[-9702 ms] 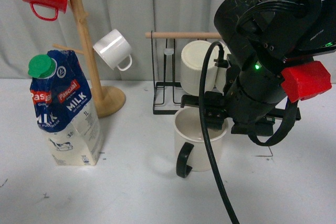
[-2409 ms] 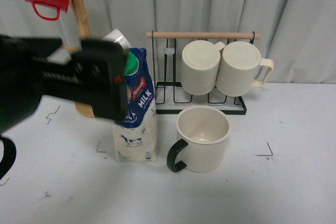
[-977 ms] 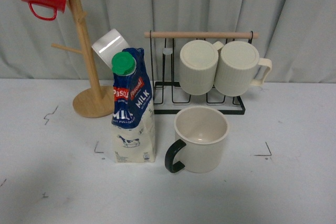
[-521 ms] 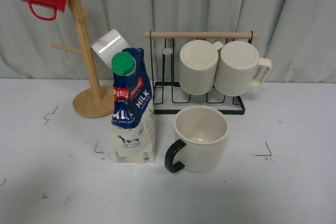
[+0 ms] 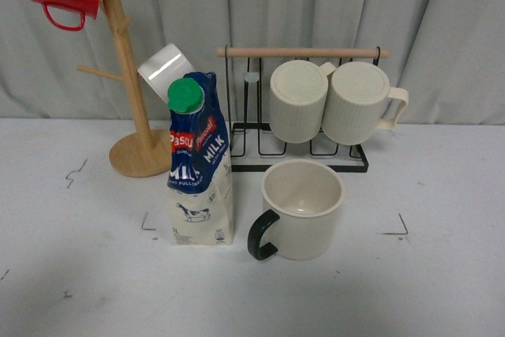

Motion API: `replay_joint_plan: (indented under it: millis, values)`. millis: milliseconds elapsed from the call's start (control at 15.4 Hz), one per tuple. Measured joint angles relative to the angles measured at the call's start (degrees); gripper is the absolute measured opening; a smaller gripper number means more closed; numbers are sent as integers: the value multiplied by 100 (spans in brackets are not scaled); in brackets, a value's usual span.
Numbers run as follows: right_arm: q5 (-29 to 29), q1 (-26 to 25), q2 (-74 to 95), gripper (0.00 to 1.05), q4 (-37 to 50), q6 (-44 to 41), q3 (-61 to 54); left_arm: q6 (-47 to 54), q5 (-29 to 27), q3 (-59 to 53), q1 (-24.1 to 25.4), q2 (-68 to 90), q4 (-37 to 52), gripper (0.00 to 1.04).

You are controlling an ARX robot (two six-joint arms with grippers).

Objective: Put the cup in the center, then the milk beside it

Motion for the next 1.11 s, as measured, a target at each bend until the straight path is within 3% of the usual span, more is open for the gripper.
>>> replay_joint_plan:
  millis: [130,521,586,1042,1107]
  values:
    - [0,0,0,98,-2,0,0,-2,4,4,0,-828,-1099,2]
    - [-2,2,0,98,2,0,0,0,-2,4,0,-966,-1036,2]
    - [-2,2,0,98,2,0,0,-2,-2,4,0,-966,-1038,9]
    - [-2,2,0,98,0,0,0,-2,-2,4,0,-966,-1038,94]
    - [-2,0,0,98,0,0,0,2,-2,4,0,-966,-1036,99]
